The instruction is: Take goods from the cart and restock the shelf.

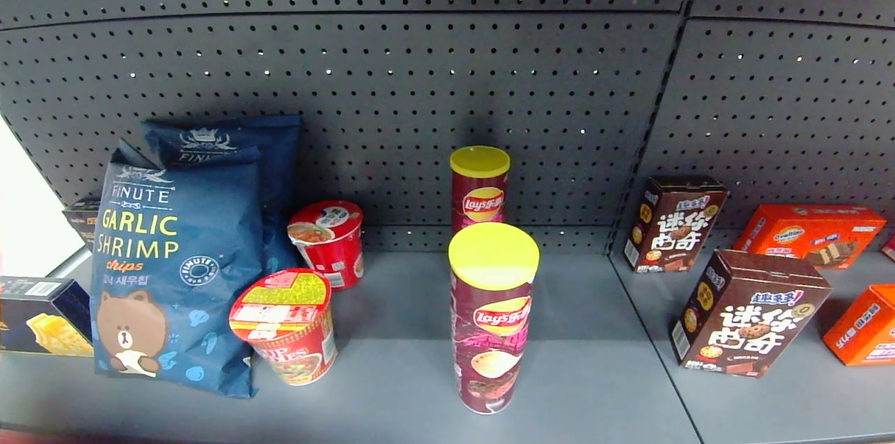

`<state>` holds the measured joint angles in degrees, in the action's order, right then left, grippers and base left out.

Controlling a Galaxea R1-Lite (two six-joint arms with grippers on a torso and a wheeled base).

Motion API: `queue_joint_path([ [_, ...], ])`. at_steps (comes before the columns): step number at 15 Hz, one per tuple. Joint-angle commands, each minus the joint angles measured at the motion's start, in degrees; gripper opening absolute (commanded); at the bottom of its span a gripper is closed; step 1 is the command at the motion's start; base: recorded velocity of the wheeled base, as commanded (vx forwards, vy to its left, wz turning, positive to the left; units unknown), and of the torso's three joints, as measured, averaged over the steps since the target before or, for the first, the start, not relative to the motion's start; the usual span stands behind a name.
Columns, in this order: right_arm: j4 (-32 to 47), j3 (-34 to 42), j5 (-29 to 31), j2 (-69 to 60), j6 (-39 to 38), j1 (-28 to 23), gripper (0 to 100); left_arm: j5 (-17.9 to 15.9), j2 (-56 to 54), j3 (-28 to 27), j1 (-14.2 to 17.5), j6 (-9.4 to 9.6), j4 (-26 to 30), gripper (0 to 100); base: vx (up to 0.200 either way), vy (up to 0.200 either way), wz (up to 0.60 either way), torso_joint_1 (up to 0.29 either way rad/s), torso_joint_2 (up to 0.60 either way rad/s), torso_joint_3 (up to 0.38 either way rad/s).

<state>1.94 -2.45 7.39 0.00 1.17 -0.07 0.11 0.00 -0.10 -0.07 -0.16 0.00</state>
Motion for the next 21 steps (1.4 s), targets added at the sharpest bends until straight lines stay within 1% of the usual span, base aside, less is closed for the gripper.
queue_joint_path([
  [1, 0.0, -0.01, 0.0, 0.0, 0.06, -0.01, 100, 0.07, 0.0, 0.01, -0.01, -0.02, 0.0, 100, 0.0, 0.0, 0.0, 0.0, 0.0, 0.0],
  [12, 0.0, -0.1, -0.36, 0.0, 0.32, -0.01, 100, -0.11, 0.0, 0.01, -0.01, -0.02, 0.0, 100, 0.0, 0.0, 0.0, 0.0, 0.0, 0.0],
  [15, 0.0, -0.01, -5.19, 0.0, 0.32, 0.07, 100, -0.2, 0.0, 0.01, -0.01, 0.16, 0.0, 100, 0.0, 0.0, 0.0, 0.0, 0.0, 0.0],
  [17, -0.09, 0.25, -17.23, 0.0, 0.32, 0.07, 100, -0.2, 0.0, 0.01, -0.01, 0.33, 0.0, 100, 0.0, 0.0, 0.0, 0.0, 0.0, 0.0],
  [18, -0.53, 0.52, -19.78, 0.0, -0.2, -0.01, 100, -0.2, 0.0, 0.01, -0.01, 0.33, 0.0, 100, 0.0, 0.0, 0.0, 0.0, 0.0, 0.0],
  [20, -0.53, 0.87, -6.68, 0.0, -1.26, -0.01, 100, -0.2, 0.0, 0.01, -0.01, 0.25, 0.0, 100, 0.0, 0.0, 0.0, 0.0, 0.0, 0.0],
  [21, -2.29, 2.45, -2.99, 0.0, -3.54, -0.01, 100, -0.2, 0.0, 0.01, -0.01, 0.25, 0.0, 100, 0.0, 0.0, 0.0, 0.0, 0.0, 0.0],
])
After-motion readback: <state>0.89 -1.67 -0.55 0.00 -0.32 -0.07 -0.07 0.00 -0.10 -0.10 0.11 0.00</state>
